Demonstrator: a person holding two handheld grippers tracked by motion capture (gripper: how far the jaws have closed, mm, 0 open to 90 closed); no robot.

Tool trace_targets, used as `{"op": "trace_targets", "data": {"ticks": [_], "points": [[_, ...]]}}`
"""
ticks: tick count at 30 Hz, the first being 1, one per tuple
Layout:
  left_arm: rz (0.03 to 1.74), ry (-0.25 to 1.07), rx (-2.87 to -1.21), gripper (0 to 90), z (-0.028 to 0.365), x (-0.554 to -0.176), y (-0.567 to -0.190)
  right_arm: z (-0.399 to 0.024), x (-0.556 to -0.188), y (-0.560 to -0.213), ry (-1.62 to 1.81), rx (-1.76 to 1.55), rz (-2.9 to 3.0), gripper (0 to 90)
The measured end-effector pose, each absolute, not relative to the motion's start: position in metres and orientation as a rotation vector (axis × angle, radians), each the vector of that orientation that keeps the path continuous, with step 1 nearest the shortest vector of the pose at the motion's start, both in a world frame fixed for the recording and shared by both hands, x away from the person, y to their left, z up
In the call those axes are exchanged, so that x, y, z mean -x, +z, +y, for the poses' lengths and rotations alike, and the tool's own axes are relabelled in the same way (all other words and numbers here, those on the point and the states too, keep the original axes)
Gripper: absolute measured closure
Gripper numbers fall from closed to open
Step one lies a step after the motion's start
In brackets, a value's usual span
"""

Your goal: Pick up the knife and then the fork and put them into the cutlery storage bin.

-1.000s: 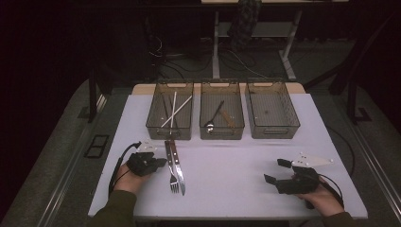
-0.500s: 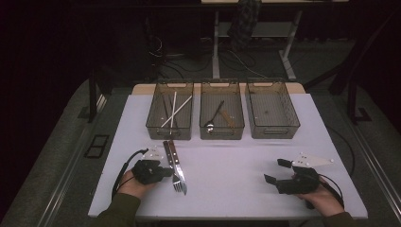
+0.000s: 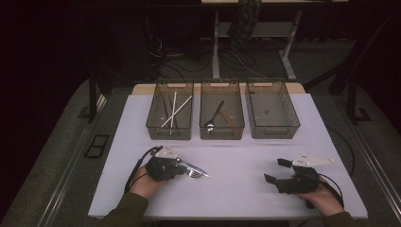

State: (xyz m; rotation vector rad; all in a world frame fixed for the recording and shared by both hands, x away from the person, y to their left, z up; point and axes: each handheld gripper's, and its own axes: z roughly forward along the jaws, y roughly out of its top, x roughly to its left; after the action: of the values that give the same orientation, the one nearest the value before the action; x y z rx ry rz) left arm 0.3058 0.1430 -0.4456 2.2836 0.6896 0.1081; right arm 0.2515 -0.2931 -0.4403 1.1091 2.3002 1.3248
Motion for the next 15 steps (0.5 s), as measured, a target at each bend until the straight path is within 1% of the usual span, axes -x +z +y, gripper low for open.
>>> {"op": "trace_targets", "data": {"ticks": [15], "points": [[0.69, 0.14, -2.279, 89.1, 0.119, -0.336, -0.447, -0.293, -0.251, -0.441, 1.322, -1.105, 2.305, 17.6]]}}
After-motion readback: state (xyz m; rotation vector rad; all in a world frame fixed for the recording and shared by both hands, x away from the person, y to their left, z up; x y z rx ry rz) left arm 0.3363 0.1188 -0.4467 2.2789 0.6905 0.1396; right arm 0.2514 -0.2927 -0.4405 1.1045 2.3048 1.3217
